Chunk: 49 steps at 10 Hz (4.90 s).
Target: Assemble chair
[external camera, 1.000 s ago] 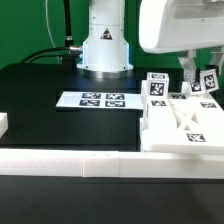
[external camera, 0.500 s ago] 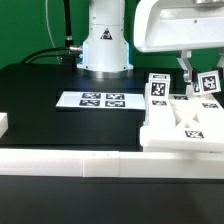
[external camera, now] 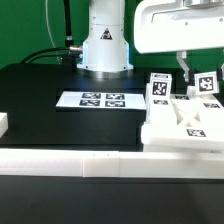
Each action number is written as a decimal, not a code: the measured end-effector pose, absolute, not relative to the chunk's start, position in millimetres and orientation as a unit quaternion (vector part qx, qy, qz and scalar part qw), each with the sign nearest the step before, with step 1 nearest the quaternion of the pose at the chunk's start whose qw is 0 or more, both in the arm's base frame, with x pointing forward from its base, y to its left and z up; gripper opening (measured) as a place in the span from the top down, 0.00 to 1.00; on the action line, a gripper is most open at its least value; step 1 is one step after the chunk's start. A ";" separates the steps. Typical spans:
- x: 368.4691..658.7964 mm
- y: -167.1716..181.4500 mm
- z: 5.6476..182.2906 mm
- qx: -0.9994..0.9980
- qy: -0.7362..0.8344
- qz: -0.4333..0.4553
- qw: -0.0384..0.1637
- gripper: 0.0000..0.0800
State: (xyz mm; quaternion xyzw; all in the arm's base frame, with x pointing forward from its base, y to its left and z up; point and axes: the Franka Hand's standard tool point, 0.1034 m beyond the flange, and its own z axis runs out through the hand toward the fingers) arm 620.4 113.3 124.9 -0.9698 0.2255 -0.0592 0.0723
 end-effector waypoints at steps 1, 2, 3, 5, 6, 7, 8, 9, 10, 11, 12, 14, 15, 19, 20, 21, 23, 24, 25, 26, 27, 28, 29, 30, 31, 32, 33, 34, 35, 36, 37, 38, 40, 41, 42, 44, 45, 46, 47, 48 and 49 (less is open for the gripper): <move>620.8 113.6 124.9 -0.956 0.277 -0.052 0.077 0.65; 621.0 112.9 124.8 -0.943 0.320 -0.047 0.085 0.65; 621.2 111.0 124.6 -0.915 0.390 -0.038 0.096 0.65; 621.2 111.5 124.7 -0.895 0.434 -0.033 0.098 0.65; 621.4 110.7 124.7 -0.889 0.446 -0.032 0.098 0.65; 621.4 110.5 124.8 -0.876 0.470 -0.029 0.099 0.65; 621.5 110.7 124.8 -0.867 0.486 -0.027 0.101 0.65; 621.3 111.8 124.7 -0.854 0.509 -0.023 0.104 0.55; 621.2 112.2 124.7 -0.858 0.502 -0.024 0.104 0.55; 621.2 112.3 124.8 -0.867 0.487 -0.026 0.103 0.38; 621.6 112.5 125.2 -0.871 0.479 -0.027 0.103 0.22; 621.7 112.3 125.2 -0.909 0.404 -0.036 0.100 0.20; 621.7 112.3 125.2 -0.922 0.373 -0.039 0.098 0.19; 621.9 118.4 124.5 -0.984 0.147 -0.069 0.075 0.19; 621.8 122.6 123.3 -0.989 0.108 -0.074 0.072 0.19; 621.9 123.9 122.4 -0.993 0.063 -0.078 0.066 0.19; 621.9 121.7 121.0 -0.995 -0.019 -0.083 0.056 0.19; 622.4 118.9 120.7 -0.994 -0.054 -0.084 0.052 0.19; 622.9 116.3 120.7 -0.991 -0.092 -0.087 0.048 0.19; 623.1 115.0 120.7 -0.988 -0.121 -0.088 0.045 0.19; 623.2 114.6 120.7 -0.986 -0.138 -0.089 0.042 0.19; 623.2 114.2 120.6 -0.984 -0.147 -0.089 0.040 0.22; 623.2 114.2 120.6 -0.985 -0.144 -0.089 0.041 0.22; 623.2 114.2 120.6 -0.985 -0.144 -0.089 0.041 0.43; 623.2 114.2 120.5 -0.985 -0.144 -0.089 0.041 0.65; 623.2 114.1 120.6 -0.985 -0.142 -0.089 0.041 0.65; 623.3 114.0 120.6 -0.987 -0.127 -0.088 0.042 0.64; 623.3 113.5 120.5 -0.988 -0.117 -0.088 0.044 0.64; 623.5 112.4 120.5 -0.991 -0.093 -0.087 0.047 0.64; 623.3 112.6 120.4 -0.995 -0.015 -0.083 0.060 0.64; 623.0 113.6 120.1 -0.994 0.044 -0.080 0.066 0.64; 623.4 113.6 120.1 -0.990 0.095 -0.078 0.074 0.64; 623.6 113.9 120.4 -0.979 0.172 -0.072 0.083 0.64; 623.7 114.1 120.5 -0.974 0.195 -0.070 0.085 0.64; 623.8 114.3 120.6 -0.965 0.236 -0.067 0.089 0.64; 623.5 114.5 120.4 -0.945 0.307 -0.059 0.099 0.64; 623.3 116.8 120.4 -0.921 0.371 -0.051 0.107 0.64; 622.5 120.9 120.3 -0.901 0.417 -0.045 0.111 0.64; 622.7 120.6 120.2 -0.872 0.474 -0.037 0.115 0.64; 623.2 120.2 120.4 -0.857 0.501 -0.033 0.116 0.64; 623.1 120.1 120.3 -0.863 0.491 -0.034 0.115 0.64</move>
Offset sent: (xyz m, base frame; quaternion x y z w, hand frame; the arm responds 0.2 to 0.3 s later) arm -0.0072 -0.0069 -0.0115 -0.0246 -0.0221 0.2224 0.9744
